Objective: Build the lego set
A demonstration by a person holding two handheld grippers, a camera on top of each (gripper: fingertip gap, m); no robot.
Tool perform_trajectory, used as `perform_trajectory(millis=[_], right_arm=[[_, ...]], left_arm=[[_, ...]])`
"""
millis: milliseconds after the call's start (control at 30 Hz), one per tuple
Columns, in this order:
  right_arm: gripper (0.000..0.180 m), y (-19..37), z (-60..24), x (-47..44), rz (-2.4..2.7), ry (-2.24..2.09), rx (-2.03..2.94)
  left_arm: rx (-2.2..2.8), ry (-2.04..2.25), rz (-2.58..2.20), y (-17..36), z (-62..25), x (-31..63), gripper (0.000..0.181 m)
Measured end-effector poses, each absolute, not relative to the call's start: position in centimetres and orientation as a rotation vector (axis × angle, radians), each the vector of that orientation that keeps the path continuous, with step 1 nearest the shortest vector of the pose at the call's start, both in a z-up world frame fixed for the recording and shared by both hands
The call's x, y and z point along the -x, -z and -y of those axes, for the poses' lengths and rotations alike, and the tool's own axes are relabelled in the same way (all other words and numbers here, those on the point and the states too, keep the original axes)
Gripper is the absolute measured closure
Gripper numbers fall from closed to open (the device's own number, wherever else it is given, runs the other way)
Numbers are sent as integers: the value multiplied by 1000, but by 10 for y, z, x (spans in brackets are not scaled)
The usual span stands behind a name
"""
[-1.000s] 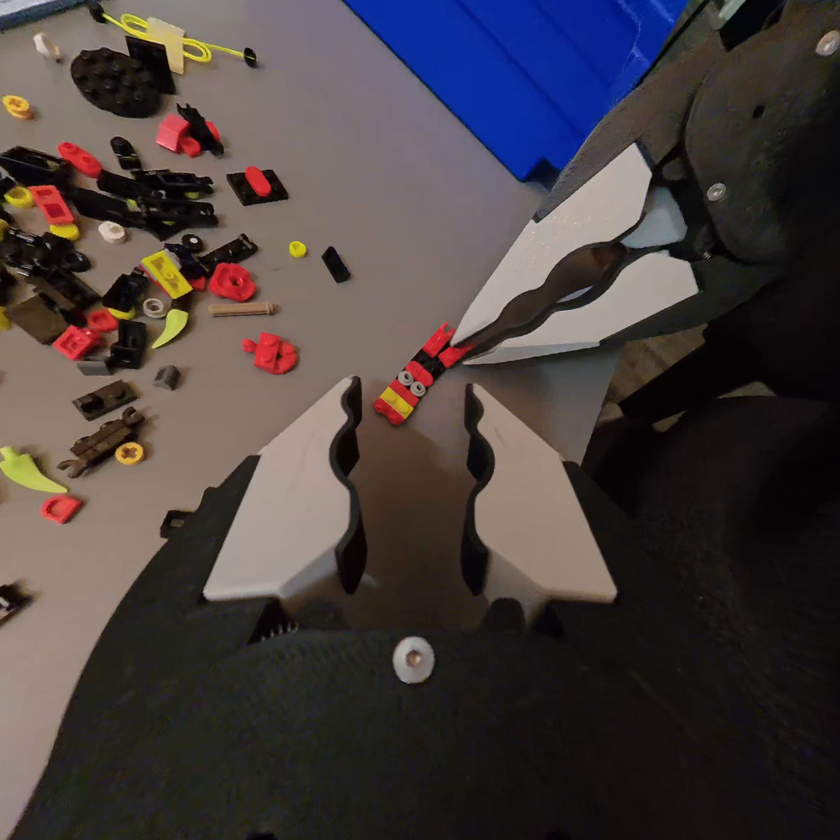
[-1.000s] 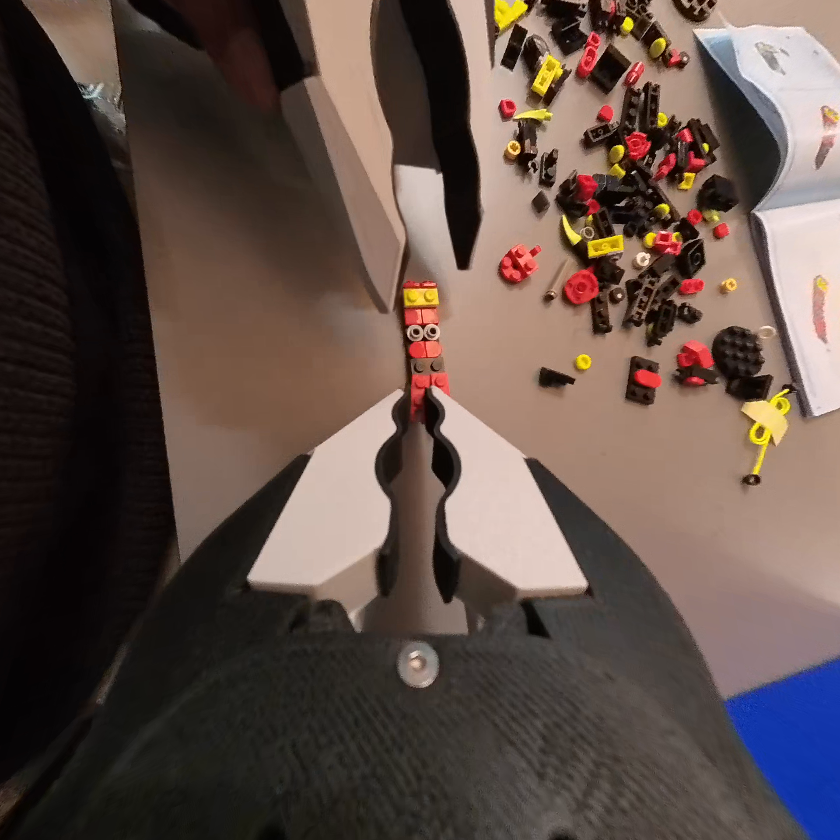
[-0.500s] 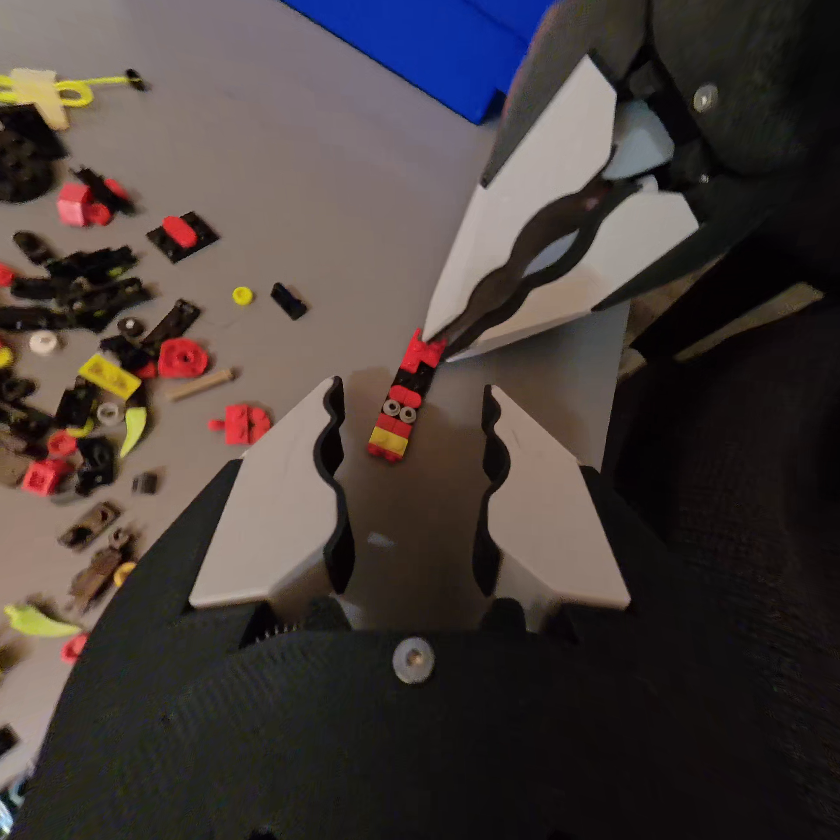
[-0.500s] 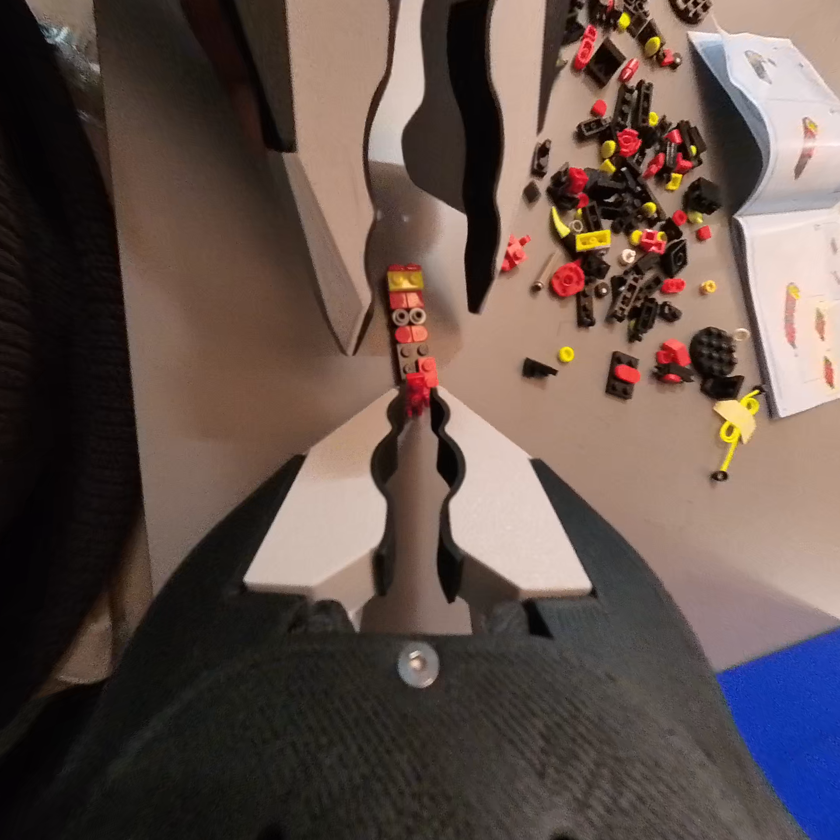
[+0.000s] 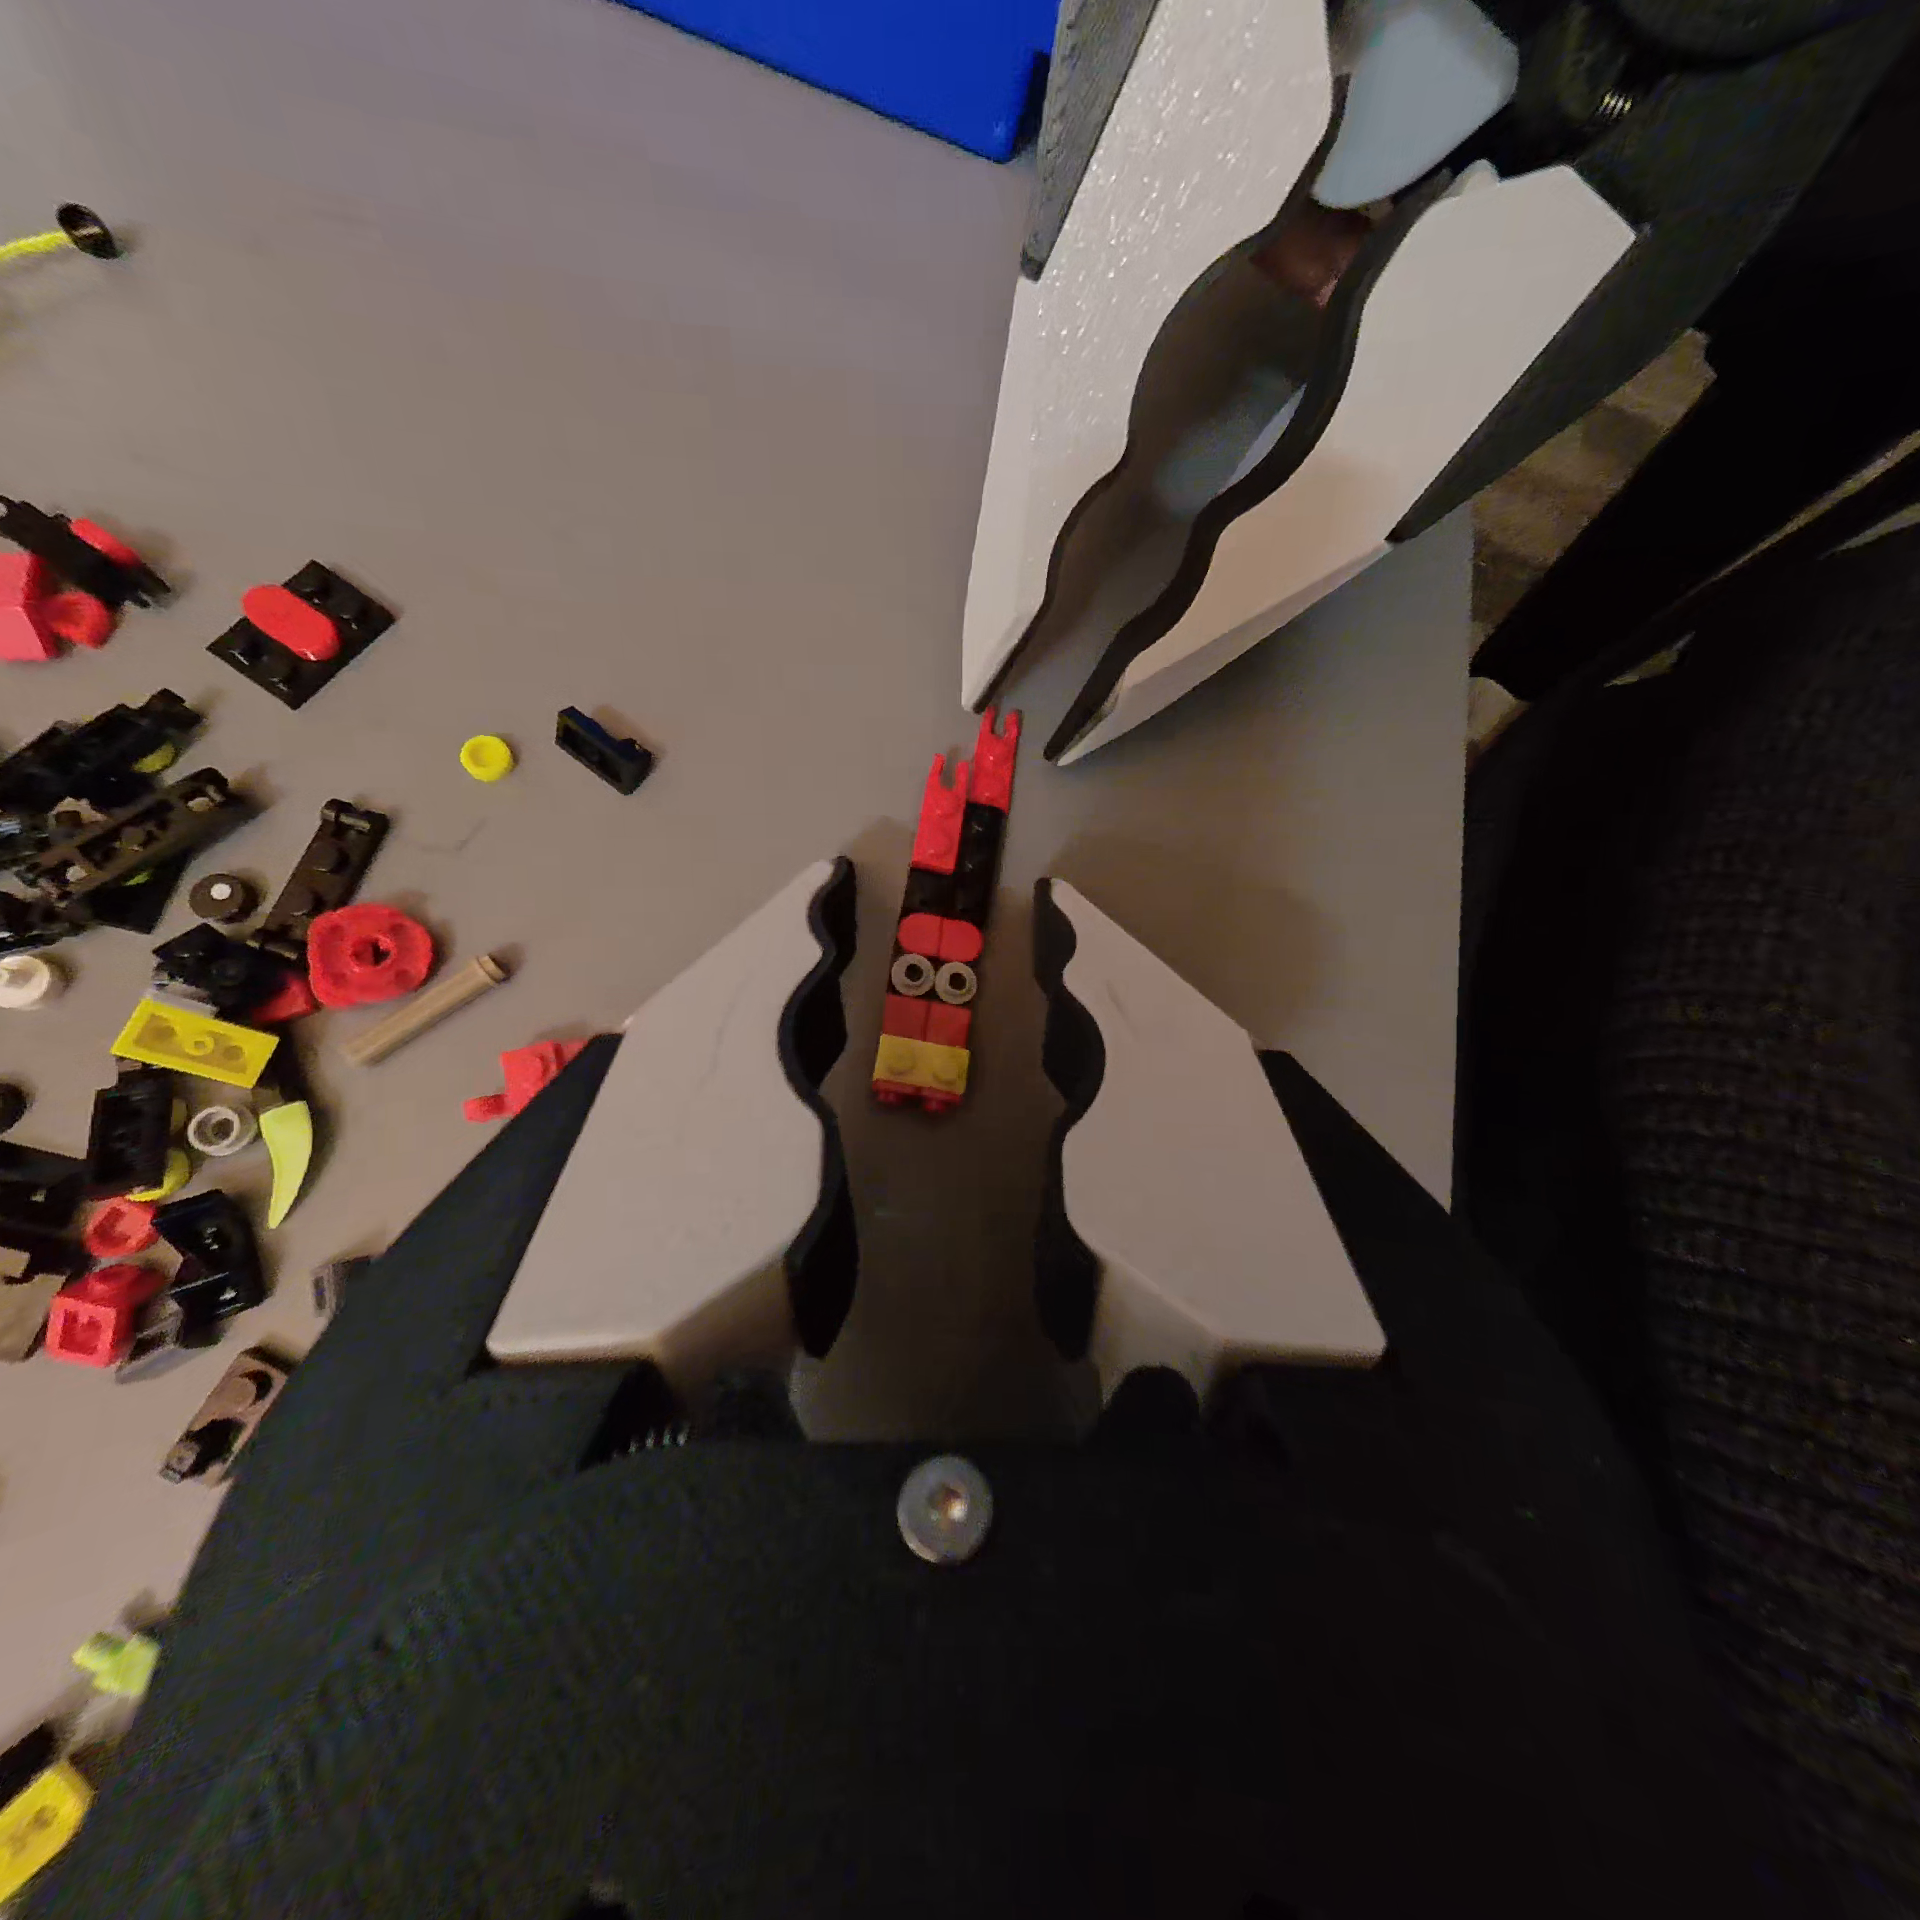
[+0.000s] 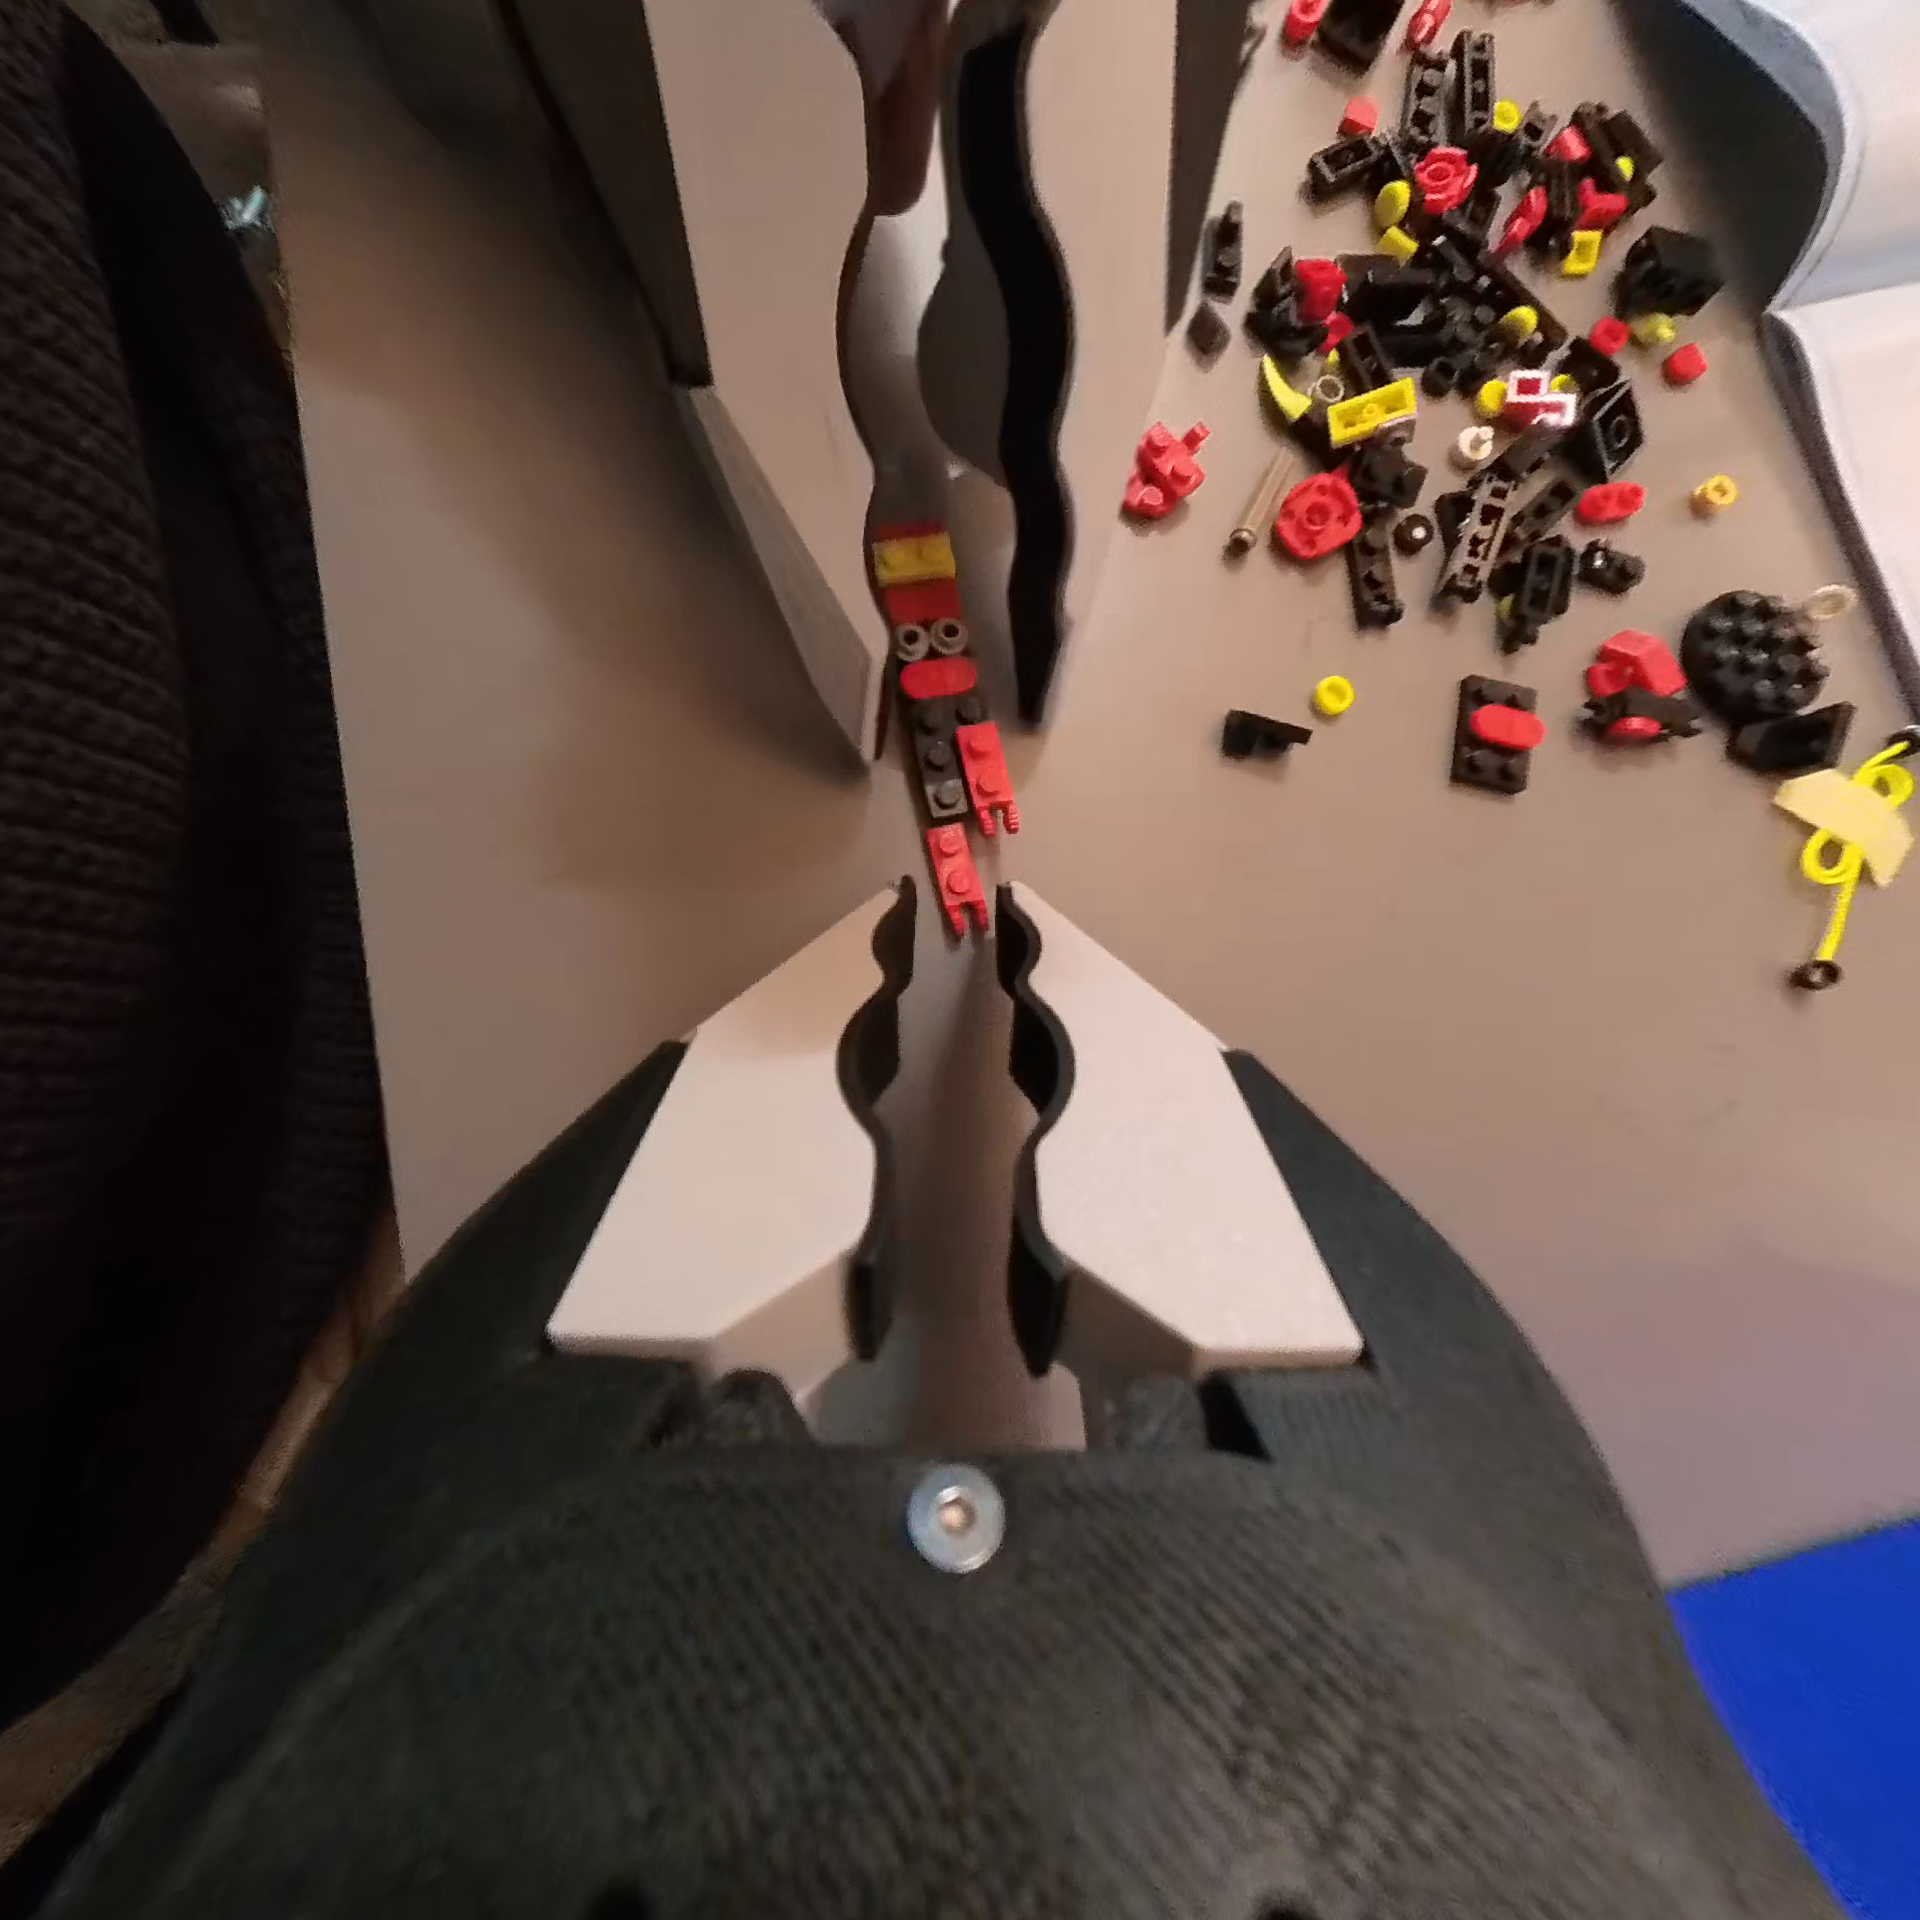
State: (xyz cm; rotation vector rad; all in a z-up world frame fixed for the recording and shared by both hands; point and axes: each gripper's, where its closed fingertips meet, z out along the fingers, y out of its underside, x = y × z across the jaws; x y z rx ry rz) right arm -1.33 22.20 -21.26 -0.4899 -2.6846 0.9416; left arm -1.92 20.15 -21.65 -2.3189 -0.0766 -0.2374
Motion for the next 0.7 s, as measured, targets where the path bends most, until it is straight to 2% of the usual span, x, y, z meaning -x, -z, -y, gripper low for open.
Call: perform_trajectory(millis=[167,267,700], right_arm=[[166,217,-222,14,2725,-1017,592],[174,216,-224,12,2736,-1034,593],[174,199,-210,-2,2739,-1131,439]], left_arm=[[2325,291,64,217,-201,15,167],[2322,334,25,217,-201,9,166],[2329,336,-2,218,-197,7,166]])
